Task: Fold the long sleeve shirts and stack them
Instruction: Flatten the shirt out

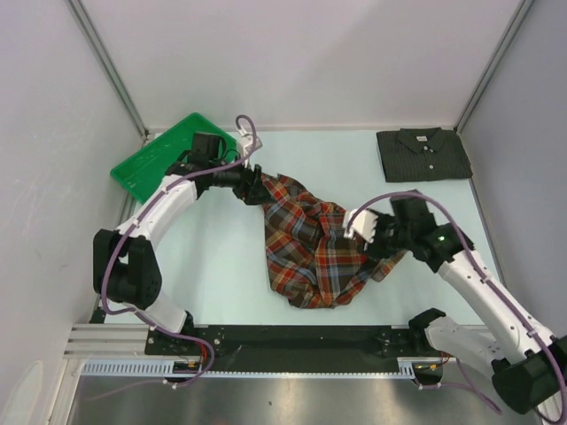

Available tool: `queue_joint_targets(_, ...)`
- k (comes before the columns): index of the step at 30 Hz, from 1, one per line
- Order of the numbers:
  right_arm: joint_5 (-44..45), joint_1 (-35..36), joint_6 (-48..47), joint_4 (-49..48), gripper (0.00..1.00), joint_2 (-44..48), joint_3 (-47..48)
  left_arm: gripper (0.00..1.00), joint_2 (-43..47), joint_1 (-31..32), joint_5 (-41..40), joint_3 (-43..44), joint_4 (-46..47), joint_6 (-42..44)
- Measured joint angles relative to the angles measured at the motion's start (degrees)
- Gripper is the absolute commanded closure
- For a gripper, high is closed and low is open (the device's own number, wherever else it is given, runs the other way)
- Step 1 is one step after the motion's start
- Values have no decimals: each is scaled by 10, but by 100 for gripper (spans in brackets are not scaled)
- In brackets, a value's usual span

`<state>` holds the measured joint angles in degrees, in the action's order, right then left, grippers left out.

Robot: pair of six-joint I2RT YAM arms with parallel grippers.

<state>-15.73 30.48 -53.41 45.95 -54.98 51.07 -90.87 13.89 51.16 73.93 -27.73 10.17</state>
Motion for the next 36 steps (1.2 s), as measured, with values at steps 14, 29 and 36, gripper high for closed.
queue_joint_targets(14, -87, -269, -50, 111, 42, 26, 13, 25, 29, 393, -67, -63, -112, 300)
queue_joint_targets(29, -159, -478, 78, 144, 30, -30, 63, 15, -101, 523, -284, -16, 141, 16)
queue_joint_targets(36, -208, -559, 81, 170, 28, -59, 104, 29, -184, 531, -315, 50, 169, -47)
